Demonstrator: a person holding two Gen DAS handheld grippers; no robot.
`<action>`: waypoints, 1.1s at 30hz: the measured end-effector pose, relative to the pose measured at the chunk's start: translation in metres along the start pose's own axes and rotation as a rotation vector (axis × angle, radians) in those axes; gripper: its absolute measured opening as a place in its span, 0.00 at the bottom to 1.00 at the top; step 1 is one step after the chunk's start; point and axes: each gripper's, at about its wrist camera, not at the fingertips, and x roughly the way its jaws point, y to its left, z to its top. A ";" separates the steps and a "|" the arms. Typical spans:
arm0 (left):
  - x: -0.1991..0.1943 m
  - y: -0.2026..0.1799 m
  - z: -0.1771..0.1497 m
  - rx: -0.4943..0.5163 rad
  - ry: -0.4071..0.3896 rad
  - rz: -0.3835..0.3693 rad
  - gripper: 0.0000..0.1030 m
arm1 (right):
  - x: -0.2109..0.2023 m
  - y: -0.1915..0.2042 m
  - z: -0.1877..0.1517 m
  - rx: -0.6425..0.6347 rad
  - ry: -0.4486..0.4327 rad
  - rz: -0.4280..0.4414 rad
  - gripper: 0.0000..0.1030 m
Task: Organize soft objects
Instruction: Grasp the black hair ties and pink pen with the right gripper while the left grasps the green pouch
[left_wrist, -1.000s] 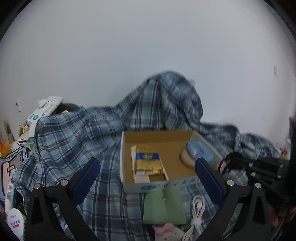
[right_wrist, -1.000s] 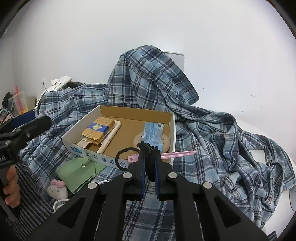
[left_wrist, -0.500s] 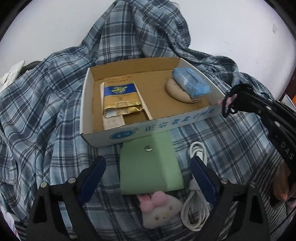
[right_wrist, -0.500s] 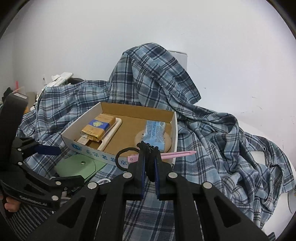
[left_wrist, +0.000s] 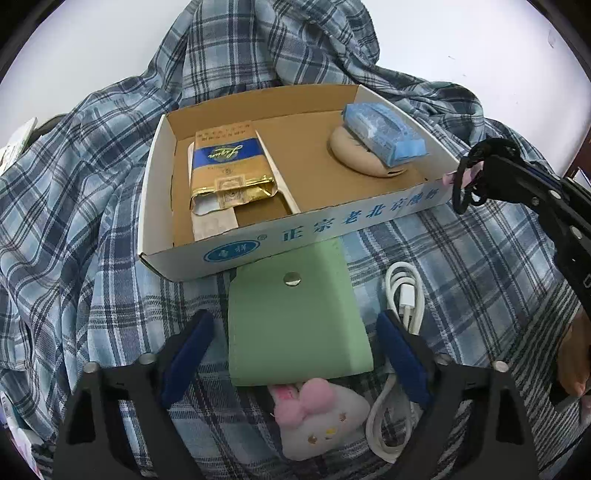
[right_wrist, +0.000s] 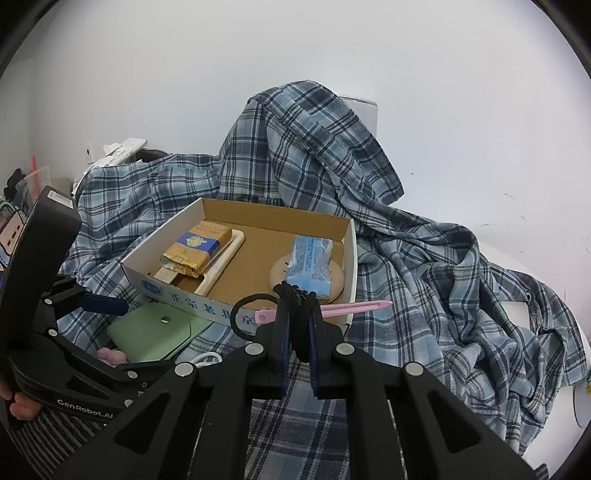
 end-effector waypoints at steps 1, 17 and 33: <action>0.003 0.001 0.000 -0.008 0.015 -0.002 0.71 | 0.000 0.000 0.000 0.001 0.000 0.000 0.07; -0.043 -0.020 -0.013 0.058 -0.144 -0.031 0.69 | -0.003 -0.003 0.000 0.006 -0.011 0.003 0.07; -0.130 -0.024 -0.029 0.022 -0.742 -0.015 0.69 | -0.036 -0.007 0.003 0.036 -0.192 0.020 0.07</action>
